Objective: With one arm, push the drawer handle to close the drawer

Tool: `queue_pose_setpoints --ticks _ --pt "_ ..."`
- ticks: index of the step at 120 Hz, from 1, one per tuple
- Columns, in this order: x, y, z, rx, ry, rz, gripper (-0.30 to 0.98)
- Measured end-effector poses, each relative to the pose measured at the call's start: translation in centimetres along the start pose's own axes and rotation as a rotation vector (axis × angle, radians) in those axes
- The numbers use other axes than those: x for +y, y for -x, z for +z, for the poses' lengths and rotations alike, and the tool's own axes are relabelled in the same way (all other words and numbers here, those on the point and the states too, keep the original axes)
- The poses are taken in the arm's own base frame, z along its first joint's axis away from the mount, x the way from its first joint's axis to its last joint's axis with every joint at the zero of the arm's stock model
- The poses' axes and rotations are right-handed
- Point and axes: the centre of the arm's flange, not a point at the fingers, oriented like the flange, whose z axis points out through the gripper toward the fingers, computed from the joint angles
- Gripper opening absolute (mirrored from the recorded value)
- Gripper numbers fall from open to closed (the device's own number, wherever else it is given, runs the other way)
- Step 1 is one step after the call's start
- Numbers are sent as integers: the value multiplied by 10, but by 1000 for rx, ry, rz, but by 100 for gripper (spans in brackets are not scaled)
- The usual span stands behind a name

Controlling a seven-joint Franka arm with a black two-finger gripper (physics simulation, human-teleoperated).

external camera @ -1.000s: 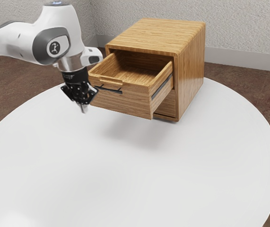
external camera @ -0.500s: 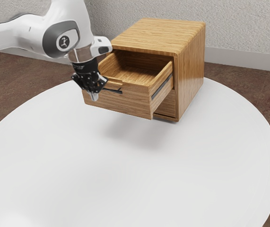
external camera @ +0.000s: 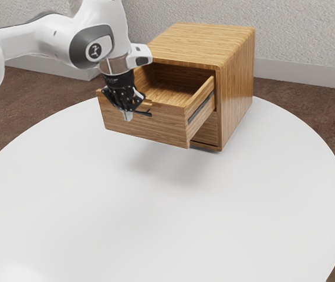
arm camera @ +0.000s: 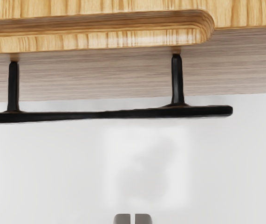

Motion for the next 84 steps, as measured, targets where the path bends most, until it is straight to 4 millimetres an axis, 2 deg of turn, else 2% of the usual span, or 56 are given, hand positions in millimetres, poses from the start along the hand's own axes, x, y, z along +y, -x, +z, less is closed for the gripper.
queue_pose_setpoints --ticks 34,72,84 --pt "-3 -19 19 -19 -18 14 -10" --pt "-8 -38 21 -6 -29 17 -10" --pt "-10 -46 27 -10 -28 16 -10"
